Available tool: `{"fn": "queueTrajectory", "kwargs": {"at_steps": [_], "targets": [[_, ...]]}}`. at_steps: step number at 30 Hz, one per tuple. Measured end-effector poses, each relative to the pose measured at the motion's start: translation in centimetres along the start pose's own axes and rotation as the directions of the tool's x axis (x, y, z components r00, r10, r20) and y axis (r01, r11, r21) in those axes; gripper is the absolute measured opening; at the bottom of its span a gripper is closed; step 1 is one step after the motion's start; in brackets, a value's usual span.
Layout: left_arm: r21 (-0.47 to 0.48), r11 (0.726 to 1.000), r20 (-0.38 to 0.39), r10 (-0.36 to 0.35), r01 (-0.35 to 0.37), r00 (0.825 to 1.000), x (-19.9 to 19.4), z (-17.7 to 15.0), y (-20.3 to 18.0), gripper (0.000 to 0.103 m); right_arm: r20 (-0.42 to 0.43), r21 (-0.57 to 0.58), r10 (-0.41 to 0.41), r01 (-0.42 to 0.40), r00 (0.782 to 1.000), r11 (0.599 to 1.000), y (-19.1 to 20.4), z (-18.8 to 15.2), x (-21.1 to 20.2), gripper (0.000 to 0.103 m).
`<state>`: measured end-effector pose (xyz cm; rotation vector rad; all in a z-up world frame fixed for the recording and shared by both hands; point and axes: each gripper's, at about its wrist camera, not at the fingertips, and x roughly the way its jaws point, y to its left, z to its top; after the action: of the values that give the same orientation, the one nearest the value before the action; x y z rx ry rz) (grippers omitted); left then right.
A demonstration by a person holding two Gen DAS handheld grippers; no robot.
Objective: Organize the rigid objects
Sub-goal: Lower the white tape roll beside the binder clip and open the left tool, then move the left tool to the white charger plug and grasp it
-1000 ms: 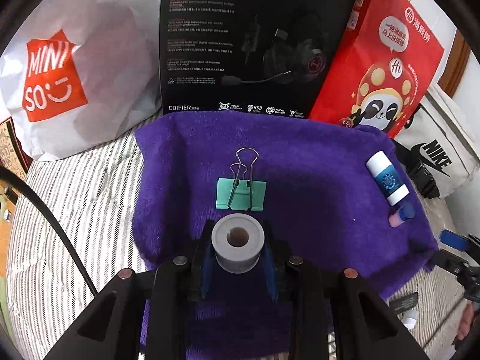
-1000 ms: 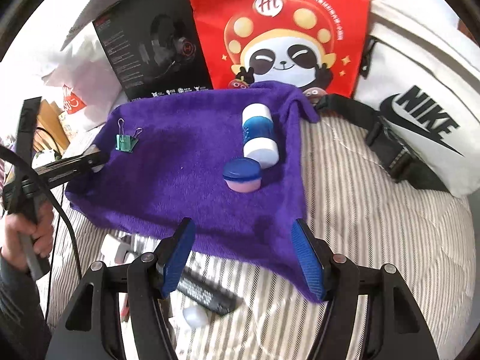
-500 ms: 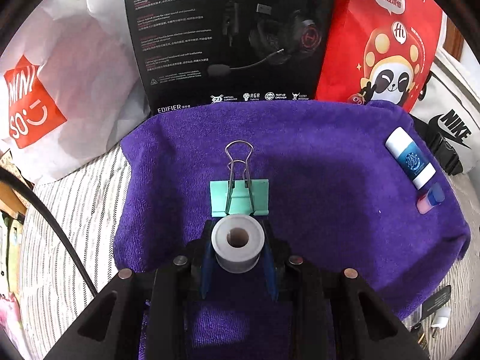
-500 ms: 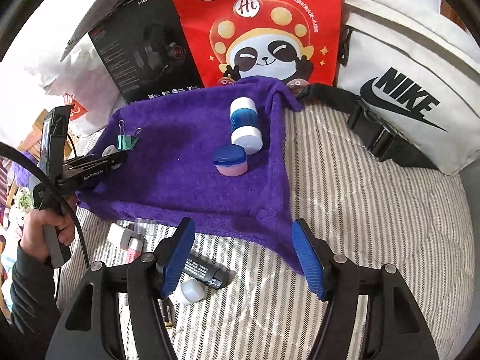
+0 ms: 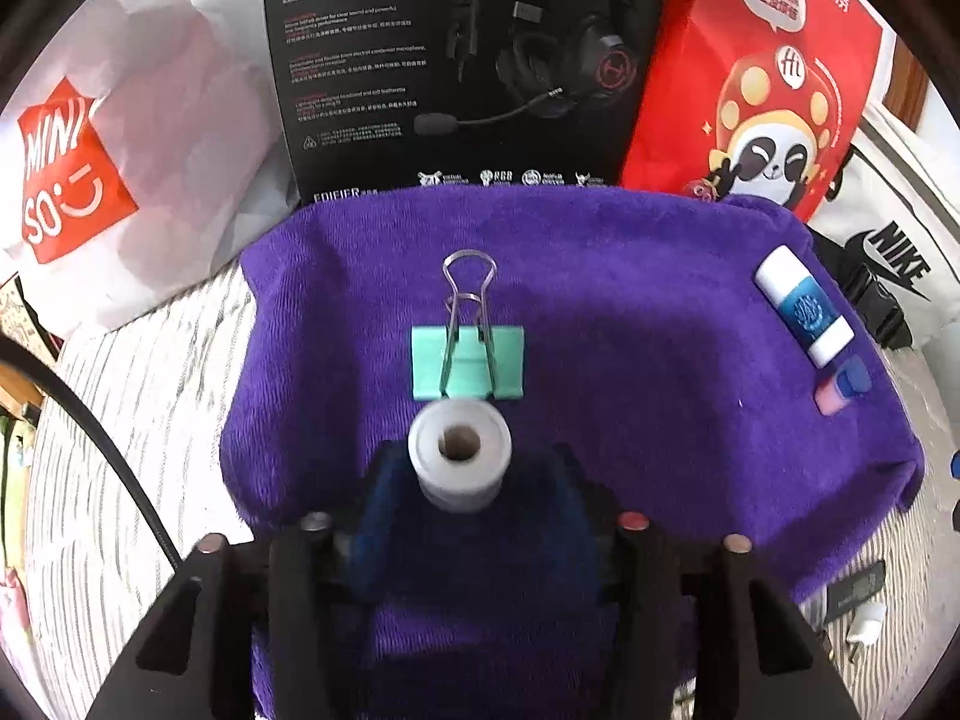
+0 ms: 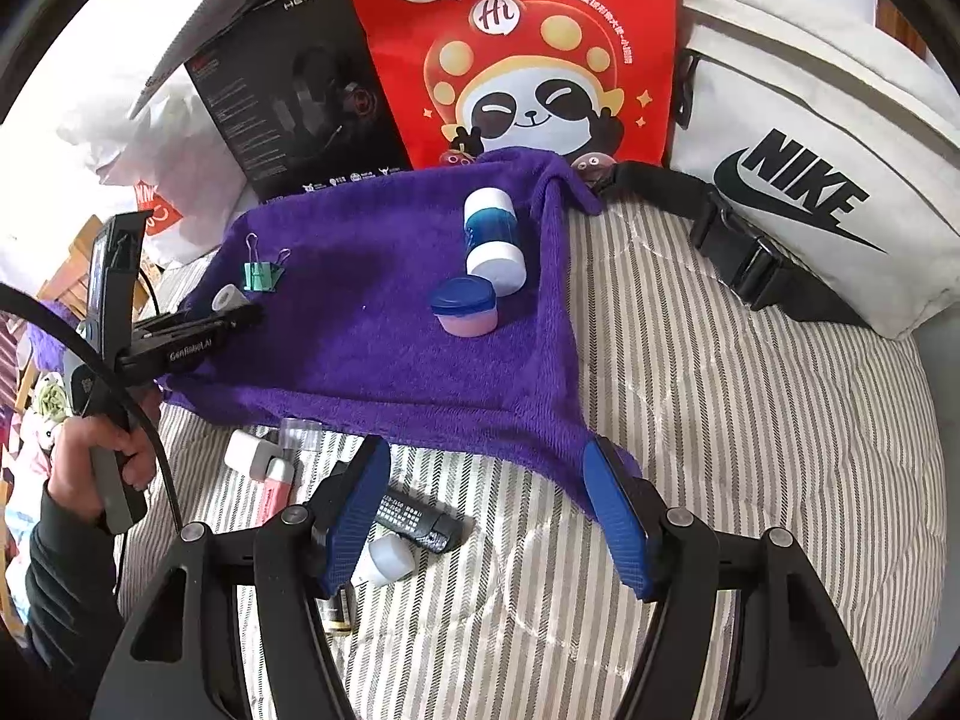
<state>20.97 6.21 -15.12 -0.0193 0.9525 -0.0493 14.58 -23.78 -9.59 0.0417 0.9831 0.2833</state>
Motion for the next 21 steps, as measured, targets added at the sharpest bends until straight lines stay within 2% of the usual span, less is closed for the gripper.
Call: {"fn": "queueTrajectory", "kwargs": {"at_steps": [5, 10, 14, 17, 21], "targets": [[-0.022, 1.0, -0.007, 0.012, -0.013, 1.0, -1.1, -1.0, 0.2, 0.049, 0.011, 0.004, 0.009, -0.009, 1.0, 1.0, 0.2, -0.6, -0.9, 0.066], [-0.045, 0.999, 0.037, -0.018, 0.019, 0.999, -5.1, -2.3, -0.2, 0.049, 0.021, -0.005, 0.017, -0.017, 1.0, 1.0, 0.7, -1.4, -1.7, 0.067], [-0.029, 0.998, 0.053, -0.048, 0.049, 0.997, -7.9, -3.6, -1.8, 0.049, 0.017, -0.008, 0.026, -0.026, 1.0, 1.0, 1.1, -2.2, -1.9, 0.067], [-0.053, 0.995, 0.05, -0.087, 0.09, 0.995, -8.5, -5.0, -3.1, 0.05, 0.023, -0.013, 0.029, -0.029, 0.999, 1.0, 1.3, -2.6, -2.3, 0.067], [-0.079, 0.987, 0.013, -0.14, 0.14, 0.99, -7.5, -6.6, -4.6, 0.05, 0.026, -0.006, 0.032, -0.032, 0.999, 0.999, 1.1, -3.4, -2.7, 0.067]]}}
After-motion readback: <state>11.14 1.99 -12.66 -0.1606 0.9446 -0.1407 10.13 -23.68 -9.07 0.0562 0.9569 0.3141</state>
